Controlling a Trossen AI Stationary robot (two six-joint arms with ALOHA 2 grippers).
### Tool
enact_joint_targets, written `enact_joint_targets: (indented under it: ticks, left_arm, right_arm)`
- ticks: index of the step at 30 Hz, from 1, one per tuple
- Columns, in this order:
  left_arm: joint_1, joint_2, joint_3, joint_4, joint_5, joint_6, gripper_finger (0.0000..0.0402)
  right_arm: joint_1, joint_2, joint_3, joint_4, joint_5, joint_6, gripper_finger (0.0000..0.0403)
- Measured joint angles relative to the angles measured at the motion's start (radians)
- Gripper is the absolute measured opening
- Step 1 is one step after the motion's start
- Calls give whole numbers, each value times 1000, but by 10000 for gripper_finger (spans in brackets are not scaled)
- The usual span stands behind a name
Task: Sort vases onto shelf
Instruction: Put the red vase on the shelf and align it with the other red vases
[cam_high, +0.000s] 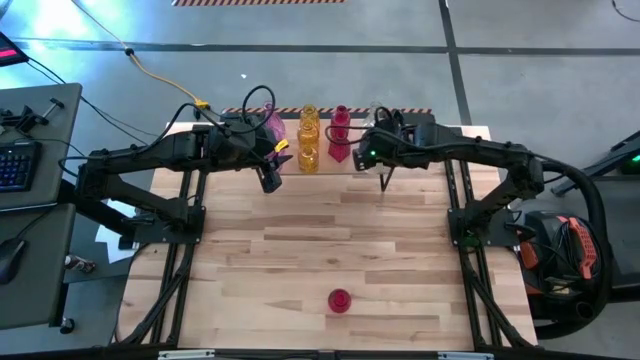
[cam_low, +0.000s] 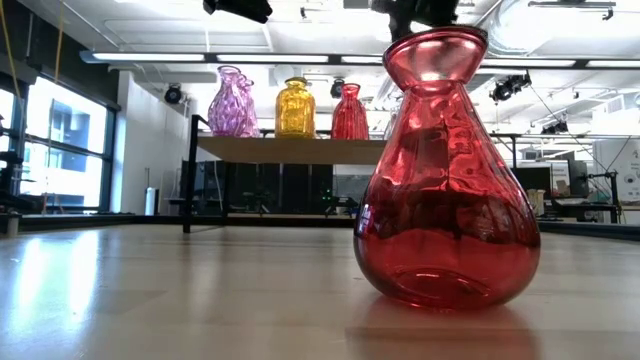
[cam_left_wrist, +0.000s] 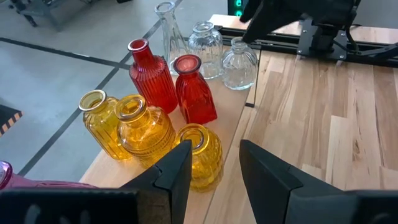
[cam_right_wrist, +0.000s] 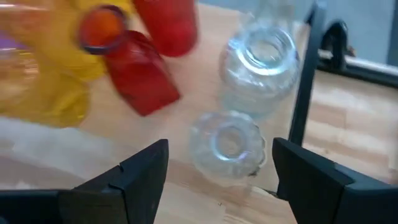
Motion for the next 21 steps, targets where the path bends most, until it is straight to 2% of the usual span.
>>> enact_joint_targets:
  ticks: [7,14,18,21]
  left_arm:
    - [0,0,0,-8,0,-1,127]
    - [0,0,0,-39,0,-26,127]
    - [-1,0,0,-37,34,-27,127]
    - [-2,0,0,-37,66,-36,127]
  right_arm:
    - [23,-30,80,-12,32,-163,270]
    - [56,-148,84,-73,52,-248,270]
    - [123,-254,24,-74,144,-230,270]
    - [194,-354,-90,-60,215,-165,270]
